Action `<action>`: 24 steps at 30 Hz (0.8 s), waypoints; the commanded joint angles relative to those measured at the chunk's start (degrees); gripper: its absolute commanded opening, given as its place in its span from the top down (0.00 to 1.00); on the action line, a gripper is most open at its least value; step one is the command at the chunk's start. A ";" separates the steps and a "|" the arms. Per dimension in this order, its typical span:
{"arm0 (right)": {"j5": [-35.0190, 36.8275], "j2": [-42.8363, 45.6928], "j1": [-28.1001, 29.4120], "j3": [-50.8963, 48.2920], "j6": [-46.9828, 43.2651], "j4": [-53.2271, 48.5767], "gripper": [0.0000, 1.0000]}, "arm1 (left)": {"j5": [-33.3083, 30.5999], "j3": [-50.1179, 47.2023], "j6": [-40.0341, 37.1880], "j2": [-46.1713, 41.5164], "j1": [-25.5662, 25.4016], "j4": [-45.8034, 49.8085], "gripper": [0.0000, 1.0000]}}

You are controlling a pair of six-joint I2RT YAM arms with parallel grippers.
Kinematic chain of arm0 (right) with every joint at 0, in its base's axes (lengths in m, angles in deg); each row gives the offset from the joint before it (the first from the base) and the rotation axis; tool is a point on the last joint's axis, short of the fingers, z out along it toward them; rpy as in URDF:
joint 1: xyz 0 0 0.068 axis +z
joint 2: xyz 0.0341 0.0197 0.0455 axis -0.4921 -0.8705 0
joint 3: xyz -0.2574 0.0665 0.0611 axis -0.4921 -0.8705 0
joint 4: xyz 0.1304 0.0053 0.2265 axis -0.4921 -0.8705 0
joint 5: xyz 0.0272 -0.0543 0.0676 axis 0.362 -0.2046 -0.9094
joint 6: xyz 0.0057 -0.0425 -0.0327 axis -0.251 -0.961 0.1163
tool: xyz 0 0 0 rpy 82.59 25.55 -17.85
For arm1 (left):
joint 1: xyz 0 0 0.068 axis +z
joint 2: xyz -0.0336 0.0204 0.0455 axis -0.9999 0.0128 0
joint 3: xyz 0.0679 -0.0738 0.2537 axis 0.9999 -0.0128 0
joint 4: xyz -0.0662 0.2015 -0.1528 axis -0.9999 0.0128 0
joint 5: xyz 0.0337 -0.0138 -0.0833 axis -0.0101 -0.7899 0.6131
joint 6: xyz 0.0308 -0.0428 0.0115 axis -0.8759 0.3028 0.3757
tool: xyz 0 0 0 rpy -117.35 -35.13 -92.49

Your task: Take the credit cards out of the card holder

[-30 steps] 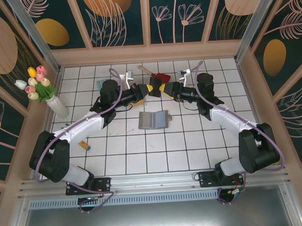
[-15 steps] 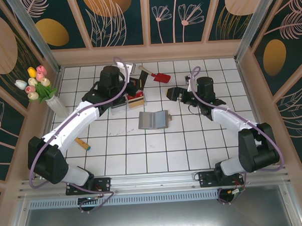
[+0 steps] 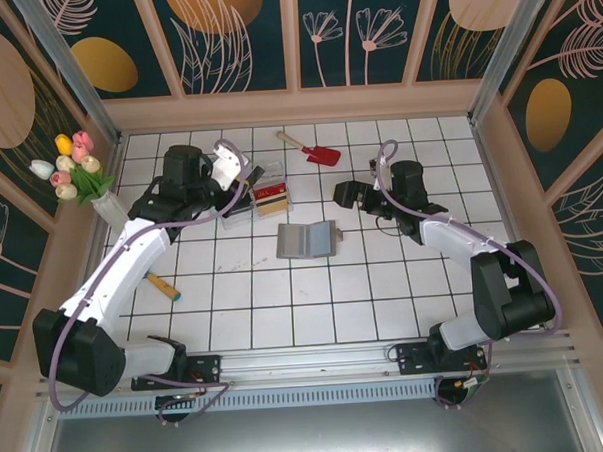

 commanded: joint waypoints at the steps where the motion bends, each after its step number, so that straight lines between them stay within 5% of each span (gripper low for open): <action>1: 2.15 0.94 -0.28 -1.78 -1.48 2.86 0.01 | 5.44 -2.88 -7.31 -1.34 2.99 -1.98 1.00; 6: 2.77 0.06 -0.30 -4.61 -0.96 5.35 0.01 | 11.06 -4.59 -7.90 -0.41 6.93 -5.00 1.00; 12: 3.62 -0.05 -0.36 -4.95 -1.23 5.48 0.01 | 4.90 -4.93 -20.41 2.29 8.06 0.64 1.00; 24: 3.41 0.25 -0.30 -5.05 -1.88 5.78 0.01 | -2.34 1.48 -33.32 13.32 8.91 7.60 1.00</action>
